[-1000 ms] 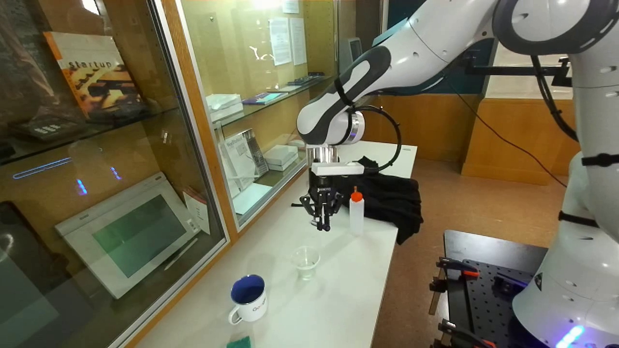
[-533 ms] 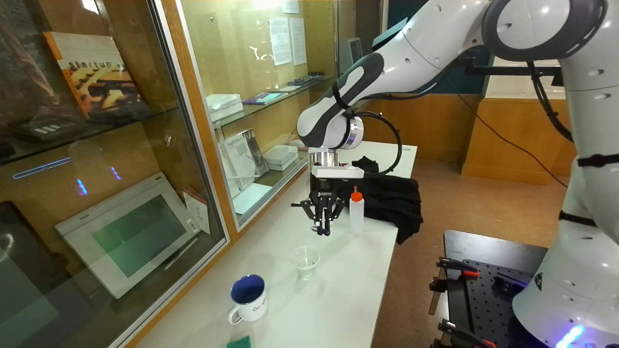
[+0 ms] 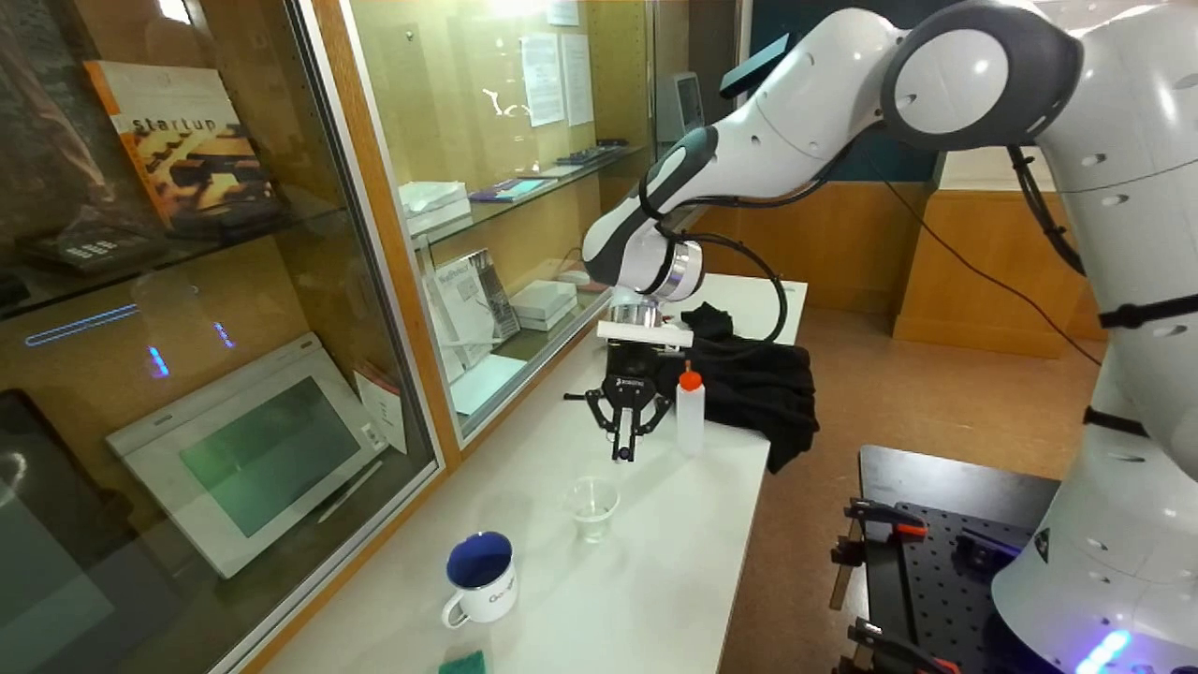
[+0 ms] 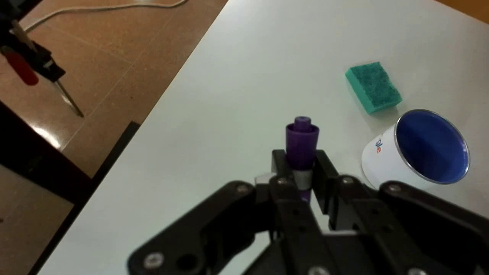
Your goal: Put the cup upright, then put the marker in the cup
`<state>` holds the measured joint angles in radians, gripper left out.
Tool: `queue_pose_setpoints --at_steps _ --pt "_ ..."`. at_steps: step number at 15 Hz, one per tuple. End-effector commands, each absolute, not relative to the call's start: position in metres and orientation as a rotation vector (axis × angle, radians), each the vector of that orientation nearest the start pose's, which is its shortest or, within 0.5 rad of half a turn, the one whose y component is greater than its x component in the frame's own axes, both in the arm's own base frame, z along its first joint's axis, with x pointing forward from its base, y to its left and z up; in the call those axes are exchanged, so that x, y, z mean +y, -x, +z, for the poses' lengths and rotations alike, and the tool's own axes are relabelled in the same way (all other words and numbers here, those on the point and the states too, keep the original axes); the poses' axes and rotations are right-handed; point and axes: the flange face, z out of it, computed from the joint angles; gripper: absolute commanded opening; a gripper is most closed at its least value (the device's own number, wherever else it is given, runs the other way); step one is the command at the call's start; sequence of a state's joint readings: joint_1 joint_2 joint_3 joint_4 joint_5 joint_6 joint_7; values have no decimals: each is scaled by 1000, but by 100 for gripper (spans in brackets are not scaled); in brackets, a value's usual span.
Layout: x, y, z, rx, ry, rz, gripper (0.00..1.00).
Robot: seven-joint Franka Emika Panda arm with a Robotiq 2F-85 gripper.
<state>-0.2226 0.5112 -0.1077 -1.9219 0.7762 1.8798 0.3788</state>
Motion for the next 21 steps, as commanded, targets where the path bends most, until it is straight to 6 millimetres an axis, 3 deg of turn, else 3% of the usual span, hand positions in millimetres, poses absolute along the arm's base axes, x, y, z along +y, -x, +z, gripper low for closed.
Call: queue_pose_setpoints --at_steps 1,8,21 --pt "-151 -571 191 1374 1855 793 5" --pt "-167 -584 157 1367 1505 859 5" --pt "-171 -604 109 1514 1394 940 5"
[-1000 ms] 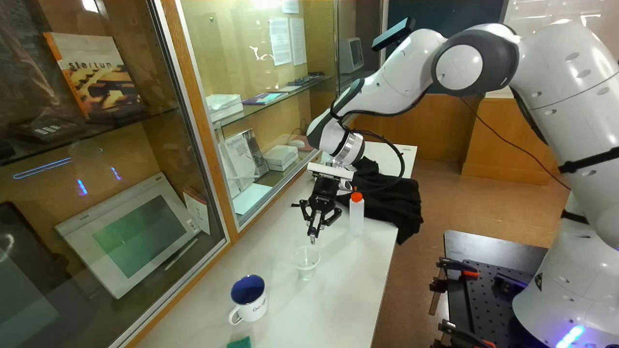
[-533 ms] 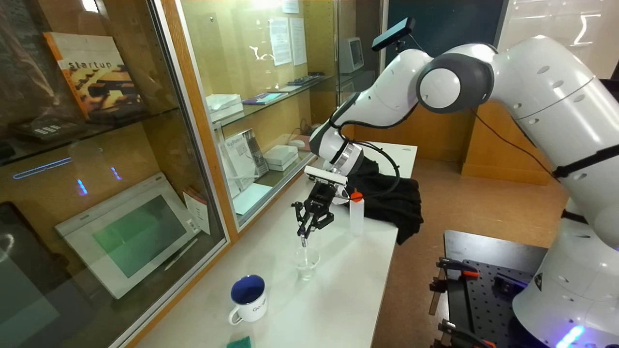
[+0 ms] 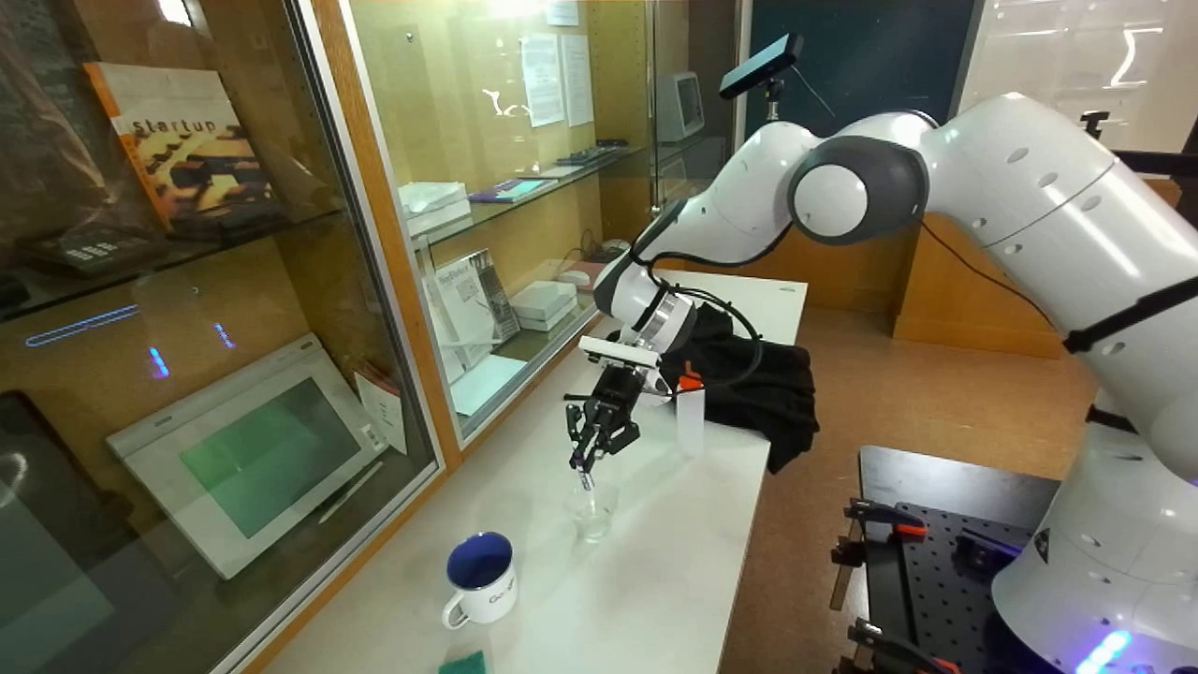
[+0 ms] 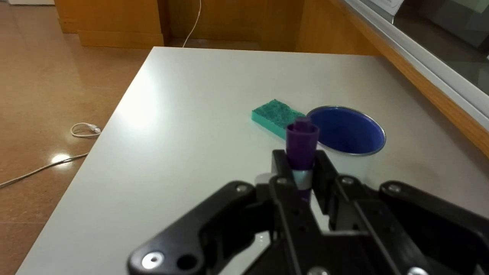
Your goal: Put the cup upright, then put the marker in the cup
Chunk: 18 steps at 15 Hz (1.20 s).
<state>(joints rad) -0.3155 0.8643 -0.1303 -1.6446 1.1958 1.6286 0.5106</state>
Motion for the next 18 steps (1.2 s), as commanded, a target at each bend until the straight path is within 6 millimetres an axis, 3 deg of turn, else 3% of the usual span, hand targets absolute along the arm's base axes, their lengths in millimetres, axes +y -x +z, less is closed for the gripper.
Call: queue_pose_setpoints --at_steps 1,11,18 --pt "-171 -604 107 1521 1391 946 5" --pt "-173 -599 74 1569 1381 961 5" --pt "-178 -597 62 1579 1389 945 5"
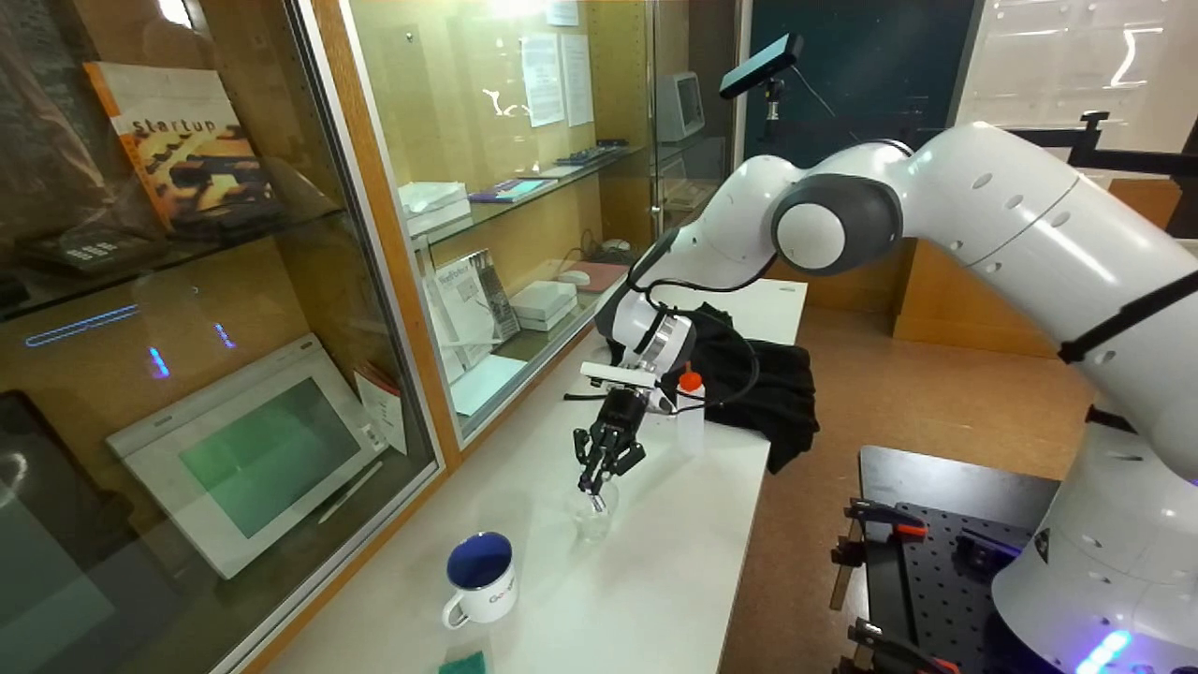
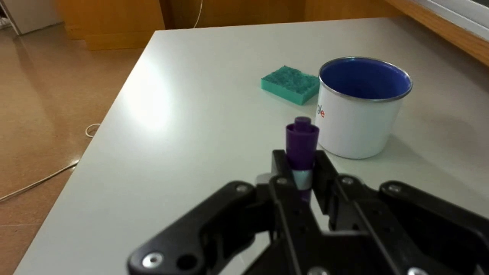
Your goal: Put the cup upright, then put the marker in the cup
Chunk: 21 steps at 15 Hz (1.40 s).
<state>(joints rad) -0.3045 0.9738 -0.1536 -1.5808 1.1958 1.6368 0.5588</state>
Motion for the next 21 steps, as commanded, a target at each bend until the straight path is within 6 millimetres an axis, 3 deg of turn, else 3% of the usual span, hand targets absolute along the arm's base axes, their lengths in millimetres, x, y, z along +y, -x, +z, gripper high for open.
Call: queue_pose_setpoints --at_steps 1,21 --pt "-177 -597 62 1578 1392 943 5" --pt "-169 -610 51 1530 1471 863 5"
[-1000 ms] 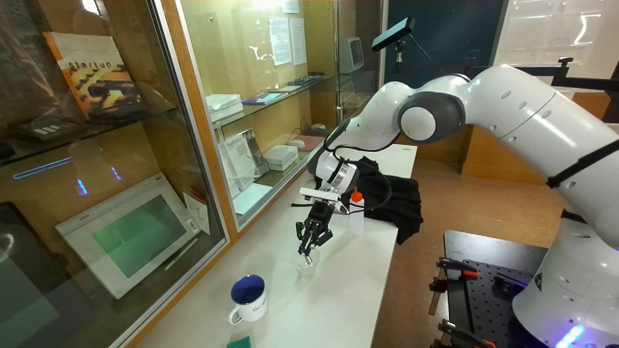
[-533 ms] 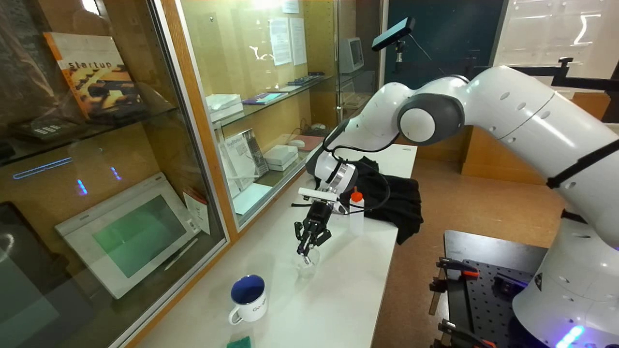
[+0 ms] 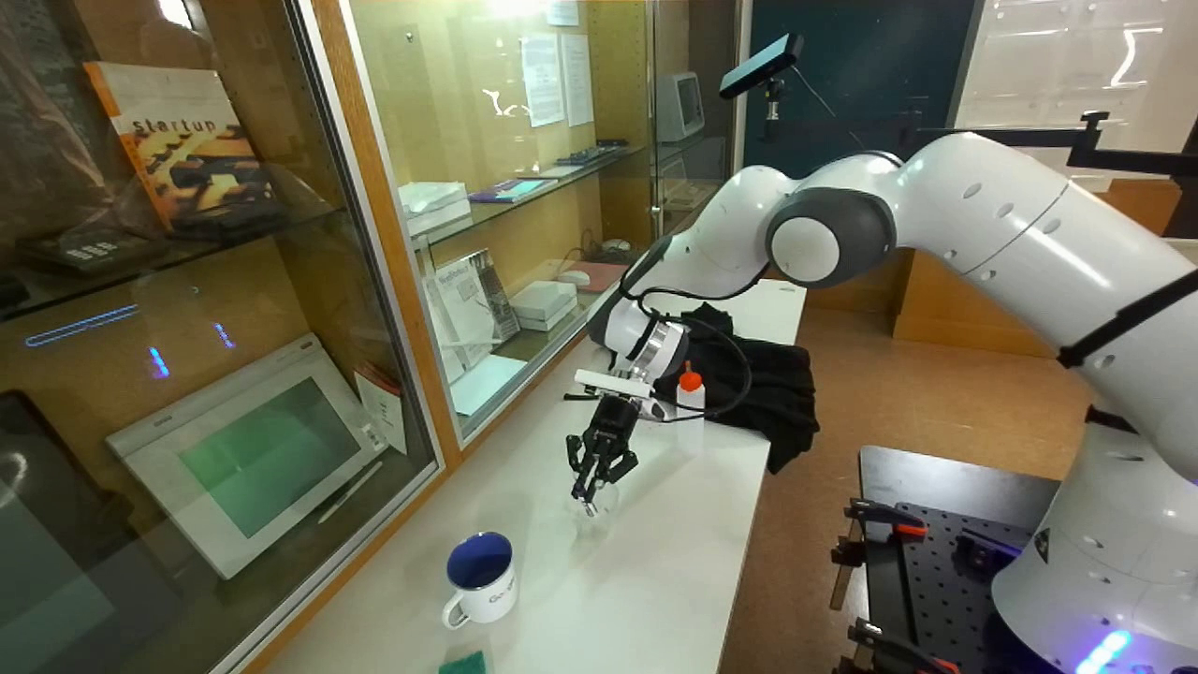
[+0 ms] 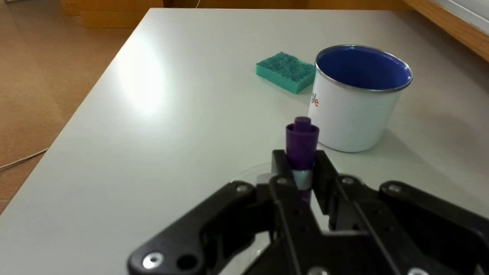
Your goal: Put the cup upright, then put the marker in the cup
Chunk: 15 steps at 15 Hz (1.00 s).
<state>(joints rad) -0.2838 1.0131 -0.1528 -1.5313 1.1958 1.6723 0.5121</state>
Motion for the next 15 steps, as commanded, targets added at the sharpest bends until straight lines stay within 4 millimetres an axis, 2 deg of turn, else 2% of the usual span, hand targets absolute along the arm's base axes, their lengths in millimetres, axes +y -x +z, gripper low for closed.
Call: queue_pose_setpoints --at_steps 1,2,3,5,11,13,15 --pt "-169 -611 51 1529 1475 856 5" --pt "-168 -611 50 1525 1482 849 5" --pt "-168 -611 50 1522 1484 846 44" --pt "-168 -612 51 1519 1487 841 52" --pt "-169 -612 53 1501 1502 823 97" --pt "-168 -611 59 1485 1506 828 100" --pt "-166 -606 76 1457 1531 827 100"
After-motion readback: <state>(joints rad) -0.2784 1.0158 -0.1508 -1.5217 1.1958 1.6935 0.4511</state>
